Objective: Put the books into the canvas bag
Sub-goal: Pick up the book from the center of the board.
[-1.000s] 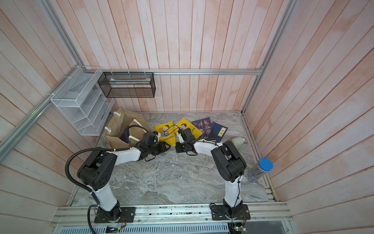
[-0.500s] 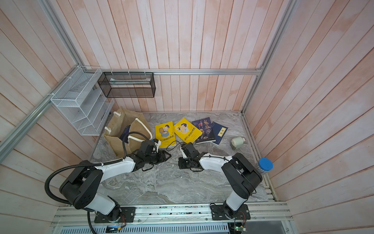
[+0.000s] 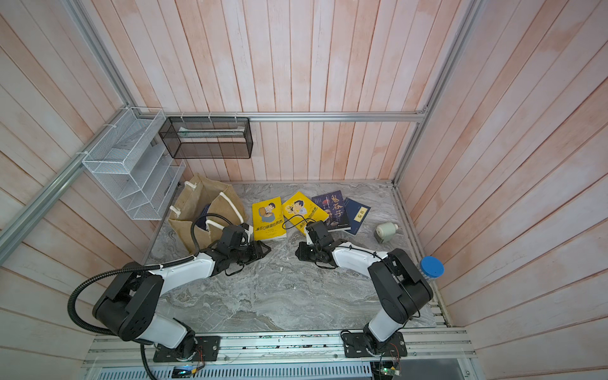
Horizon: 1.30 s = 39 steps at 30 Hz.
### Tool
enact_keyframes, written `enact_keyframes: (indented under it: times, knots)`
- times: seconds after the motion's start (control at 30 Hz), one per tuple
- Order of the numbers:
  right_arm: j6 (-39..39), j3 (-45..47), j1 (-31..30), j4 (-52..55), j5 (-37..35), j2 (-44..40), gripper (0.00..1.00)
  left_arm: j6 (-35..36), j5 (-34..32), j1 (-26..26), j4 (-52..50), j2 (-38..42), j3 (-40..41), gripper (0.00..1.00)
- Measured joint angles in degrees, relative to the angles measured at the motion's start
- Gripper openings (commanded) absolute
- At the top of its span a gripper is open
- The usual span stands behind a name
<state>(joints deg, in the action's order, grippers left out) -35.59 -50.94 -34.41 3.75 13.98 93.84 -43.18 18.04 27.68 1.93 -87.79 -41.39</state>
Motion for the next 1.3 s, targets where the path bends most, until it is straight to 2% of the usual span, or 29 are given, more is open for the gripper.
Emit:
enact_keyframes:
  times: [0.23,0.37,0.57,0.77,0.97,1.07,1.2,1.3]
  knots:
    - [1.6,-14.1,1.0,-0.3,-0.5,9.6,0.43,3.1,-5.9,-0.7,-3.8,-6.7,-10.2,0.58]
    - [1.9,-22.1,1.6,0.0,-0.6,16.7,0.44,4.0,-9.0,-2.6,-4.6,-12.8,-16.4,0.58]
    - [3.0,-31.1,2.6,1.1,-0.5,25.2,0.44,4.4,-11.2,-6.0,-5.3,-19.1,-21.0,0.58]
    - [3.7,-33.7,2.9,1.4,0.1,28.5,0.34,4.4,-10.8,-7.8,-4.5,-22.4,-22.4,0.58]
    - [4.0,-33.6,2.9,1.4,1.9,30.1,0.15,3.6,-5.9,-9.1,-0.6,-24.7,-23.1,0.58]
    - [4.0,-32.4,3.3,0.1,2.3,30.0,0.07,2.9,-3.7,-9.7,0.6,-24.7,-22.5,0.54]
    - [3.9,-28.4,3.5,-3.2,2.4,28.2,0.04,1.9,-1.0,-10.3,4.2,-23.8,-19.3,0.46]
    - [3.8,-23.7,3.3,-4.5,2.4,25.3,0.03,-0.3,2.2,-10.4,8.0,-21.1,-13.7,0.42]
